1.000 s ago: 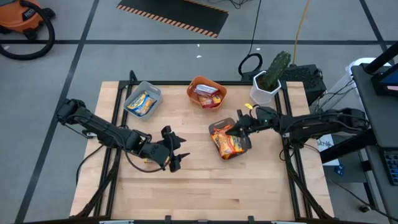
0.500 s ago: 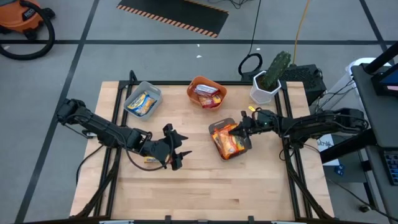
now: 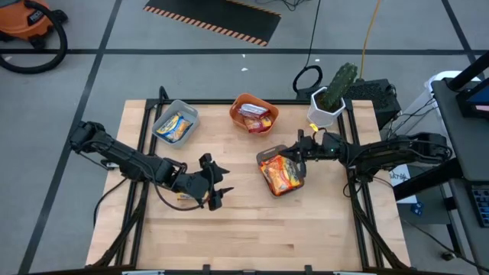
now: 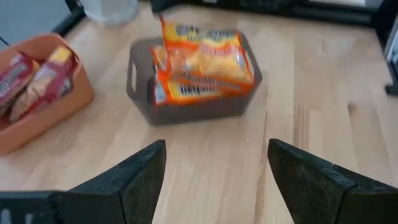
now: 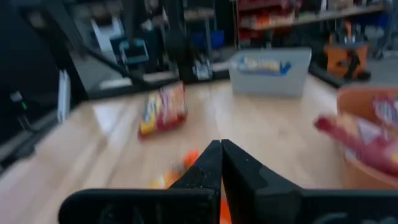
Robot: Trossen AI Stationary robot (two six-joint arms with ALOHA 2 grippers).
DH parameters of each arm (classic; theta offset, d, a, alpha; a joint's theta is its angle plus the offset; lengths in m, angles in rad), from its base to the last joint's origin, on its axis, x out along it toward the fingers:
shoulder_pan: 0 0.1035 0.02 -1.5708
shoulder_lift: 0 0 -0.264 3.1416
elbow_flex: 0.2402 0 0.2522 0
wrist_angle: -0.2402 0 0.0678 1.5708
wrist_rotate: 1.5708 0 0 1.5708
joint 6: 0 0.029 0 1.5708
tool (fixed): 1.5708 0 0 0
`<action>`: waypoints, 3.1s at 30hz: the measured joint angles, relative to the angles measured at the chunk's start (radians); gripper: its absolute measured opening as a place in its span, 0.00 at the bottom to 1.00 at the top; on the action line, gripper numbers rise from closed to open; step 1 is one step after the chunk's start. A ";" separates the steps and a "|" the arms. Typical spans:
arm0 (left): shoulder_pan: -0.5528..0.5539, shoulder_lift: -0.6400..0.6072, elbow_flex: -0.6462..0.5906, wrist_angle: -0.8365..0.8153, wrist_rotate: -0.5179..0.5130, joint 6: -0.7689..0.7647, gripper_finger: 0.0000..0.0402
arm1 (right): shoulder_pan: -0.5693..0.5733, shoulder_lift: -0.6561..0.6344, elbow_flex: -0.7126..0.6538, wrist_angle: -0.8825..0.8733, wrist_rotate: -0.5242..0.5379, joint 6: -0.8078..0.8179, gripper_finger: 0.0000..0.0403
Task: Sort Maruchan noodles
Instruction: Put the red noodle pack into the orange bin
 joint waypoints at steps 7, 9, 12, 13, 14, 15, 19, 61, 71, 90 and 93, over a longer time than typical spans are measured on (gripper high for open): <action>0.000 0.000 0.000 -0.289 0.007 -0.211 0.71 | 0.005 -0.023 0.054 0.030 -0.004 0.010 0.01; 0.000 0.000 0.000 -0.387 0.007 -0.331 0.71 | 0.005 -0.028 0.071 0.012 -0.025 -0.002 0.01; -0.001 0.000 0.000 -0.514 0.007 -0.507 0.71 | 0.005 -0.031 0.096 -0.016 -0.029 -0.025 0.01; -0.003 0.000 0.000 -0.553 0.007 -0.557 0.71 | 0.005 -0.031 0.106 -0.028 -0.029 -0.031 0.01; -0.006 0.000 0.000 -0.591 0.005 -0.599 0.71 | 0.005 -0.031 0.115 -0.045 -0.029 -0.040 0.01; -0.010 0.000 -0.001 -0.626 0.004 -0.636 0.71 | 0.005 -0.031 0.122 -0.060 -0.029 -0.046 0.01; -0.027 -0.001 -0.051 -0.666 0.042 -0.734 0.71 | 0.005 -0.031 0.149 -0.112 -0.029 -0.068 0.01; -0.414 0.037 -0.254 -0.472 0.292 -1.097 0.71 | 0.002 -0.177 0.178 -0.389 -0.037 -0.119 0.01; -0.402 0.051 -0.390 -0.242 0.350 -0.971 0.71 | 0.002 -0.176 0.178 -0.388 -0.062 -0.127 0.01; -0.312 0.056 -0.415 -0.241 0.206 -0.642 0.30 | 0.054 -0.176 0.177 -0.109 -0.153 -0.007 0.01; -0.290 0.058 -0.417 -0.240 0.144 -0.585 0.22 | 0.080 -0.171 0.177 -0.091 -0.101 -0.013 0.01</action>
